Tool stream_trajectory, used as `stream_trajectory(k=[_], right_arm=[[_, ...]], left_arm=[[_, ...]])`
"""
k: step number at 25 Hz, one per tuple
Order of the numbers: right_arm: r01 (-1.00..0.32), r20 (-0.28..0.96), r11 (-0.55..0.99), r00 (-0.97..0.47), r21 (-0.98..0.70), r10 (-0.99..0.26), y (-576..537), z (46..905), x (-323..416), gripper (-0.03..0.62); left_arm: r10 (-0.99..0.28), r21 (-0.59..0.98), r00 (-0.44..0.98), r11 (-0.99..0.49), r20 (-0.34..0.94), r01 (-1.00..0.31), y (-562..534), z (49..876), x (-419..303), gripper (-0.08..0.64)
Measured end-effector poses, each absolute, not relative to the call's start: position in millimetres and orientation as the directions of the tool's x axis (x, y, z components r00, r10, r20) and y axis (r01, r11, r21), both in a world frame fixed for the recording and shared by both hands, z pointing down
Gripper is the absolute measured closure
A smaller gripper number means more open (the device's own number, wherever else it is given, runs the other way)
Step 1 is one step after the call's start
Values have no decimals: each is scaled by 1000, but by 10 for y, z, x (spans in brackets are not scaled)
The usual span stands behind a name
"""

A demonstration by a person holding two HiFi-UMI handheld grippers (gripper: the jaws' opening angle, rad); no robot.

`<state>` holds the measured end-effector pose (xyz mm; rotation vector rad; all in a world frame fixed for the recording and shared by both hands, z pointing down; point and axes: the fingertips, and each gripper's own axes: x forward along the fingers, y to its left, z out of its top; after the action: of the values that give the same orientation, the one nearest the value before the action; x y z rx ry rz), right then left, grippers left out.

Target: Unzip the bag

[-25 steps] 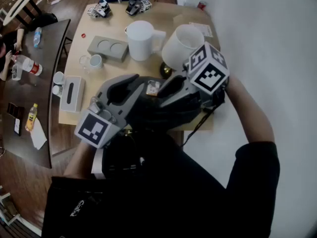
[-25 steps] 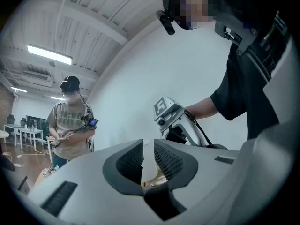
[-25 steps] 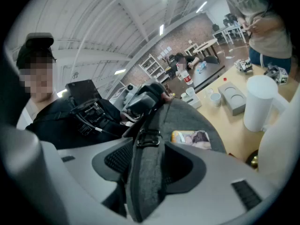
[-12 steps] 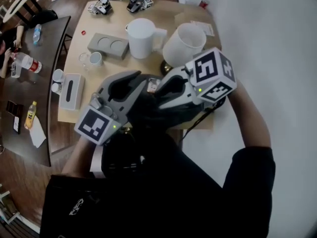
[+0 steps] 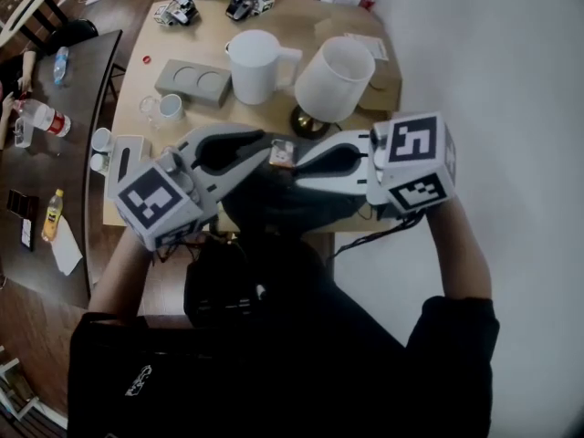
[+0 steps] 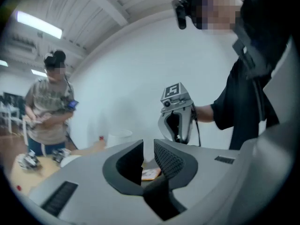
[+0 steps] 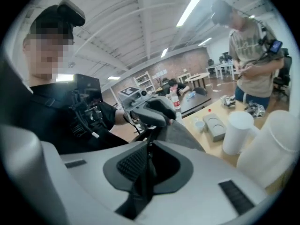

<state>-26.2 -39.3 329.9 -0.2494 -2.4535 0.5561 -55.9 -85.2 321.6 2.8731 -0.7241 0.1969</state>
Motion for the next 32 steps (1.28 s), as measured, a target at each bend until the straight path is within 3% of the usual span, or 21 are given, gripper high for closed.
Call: stream_trajectory(k=[4, 7, 9, 11, 17, 25, 26, 29, 32], right_arm=[[-120, 473, 917, -877, -382, 82, -410, 3308, -133, 571], [-169, 432, 906, -902, -388, 17, -417, 3312, -62, 575], [-184, 433, 903, -901, -388, 3, -435, 3304, -46, 575], [-190, 433, 901, -901, -389, -3, -442, 3302, -42, 575], [-160, 411, 900, -911, -406, 24, -373, 3278, -52, 575], [-162, 395, 894, -918, -417, 18, -407, 3267, -52, 576], [-182, 401, 893, -916, -411, -2, -431, 3257, -51, 577], [-248, 416, 893, -906, -375, -77, -484, 3229, -35, 577], [-309, 438, 905, -885, -294, -160, -526, 3175, -56, 577]], left_arm=[[12, 321, 936, -941, 352, -108, -733, 3286, -499, 489], [402, 441, 775, -879, 487, 179, -582, 3431, -390, 488], [581, 572, 661, -775, 475, 269, -511, 3475, -324, 446], [663, 652, 608, -699, 436, 294, -481, 3493, -301, 397], [720, 733, 546, -630, 429, 256, -555, 3629, -316, 374], [772, 746, 507, -582, 383, 324, -449, 3577, -240, 377], [751, 721, 524, -612, 401, 325, -456, 3550, -242, 477], [571, 568, 638, -786, 516, 244, -485, 3426, -250, 523], [306, 403, 743, -914, 595, 53, -486, 3314, -268, 554]])
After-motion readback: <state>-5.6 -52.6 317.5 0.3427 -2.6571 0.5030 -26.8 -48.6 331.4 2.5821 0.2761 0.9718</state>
